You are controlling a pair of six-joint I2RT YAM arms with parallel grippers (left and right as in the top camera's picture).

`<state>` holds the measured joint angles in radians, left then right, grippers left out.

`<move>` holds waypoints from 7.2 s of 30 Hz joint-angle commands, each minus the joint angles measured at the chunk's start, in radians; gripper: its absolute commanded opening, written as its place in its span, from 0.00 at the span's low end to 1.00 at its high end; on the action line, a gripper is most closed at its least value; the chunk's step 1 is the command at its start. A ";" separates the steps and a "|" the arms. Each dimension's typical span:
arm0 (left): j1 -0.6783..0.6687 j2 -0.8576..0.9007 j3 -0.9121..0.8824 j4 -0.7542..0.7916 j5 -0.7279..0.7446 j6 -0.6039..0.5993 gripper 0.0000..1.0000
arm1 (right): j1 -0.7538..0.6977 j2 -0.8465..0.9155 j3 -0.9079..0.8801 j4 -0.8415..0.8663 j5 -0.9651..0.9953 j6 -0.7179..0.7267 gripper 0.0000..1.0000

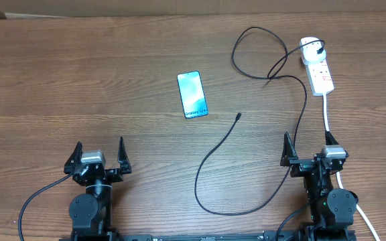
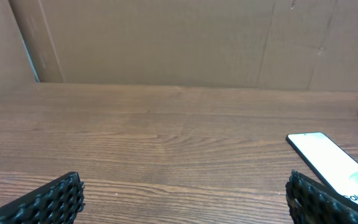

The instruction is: Plug charger to phone and switch on socket

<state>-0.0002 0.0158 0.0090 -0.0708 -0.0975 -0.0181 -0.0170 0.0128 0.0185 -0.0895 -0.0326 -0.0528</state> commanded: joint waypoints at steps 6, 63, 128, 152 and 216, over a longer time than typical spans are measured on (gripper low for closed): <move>-0.006 -0.012 -0.004 0.000 0.013 0.022 1.00 | 0.005 -0.010 -0.010 0.005 0.010 0.000 1.00; -0.006 -0.012 -0.004 -0.001 0.074 -0.020 1.00 | 0.005 -0.010 -0.010 0.005 0.010 0.000 1.00; -0.006 -0.005 0.187 0.461 0.158 -0.373 1.00 | 0.005 -0.010 -0.010 0.005 0.010 0.000 1.00; -0.007 0.795 1.181 -0.641 0.414 -0.220 1.00 | 0.005 -0.010 -0.010 0.005 0.010 0.000 1.00; -0.402 2.145 2.168 -1.222 0.165 -0.690 1.00 | 0.005 -0.010 -0.010 0.005 0.010 0.000 1.00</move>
<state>-0.3878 2.1132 2.1551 -1.3102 0.0345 -0.6544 -0.0174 0.0128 0.0185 -0.0902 -0.0326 -0.0525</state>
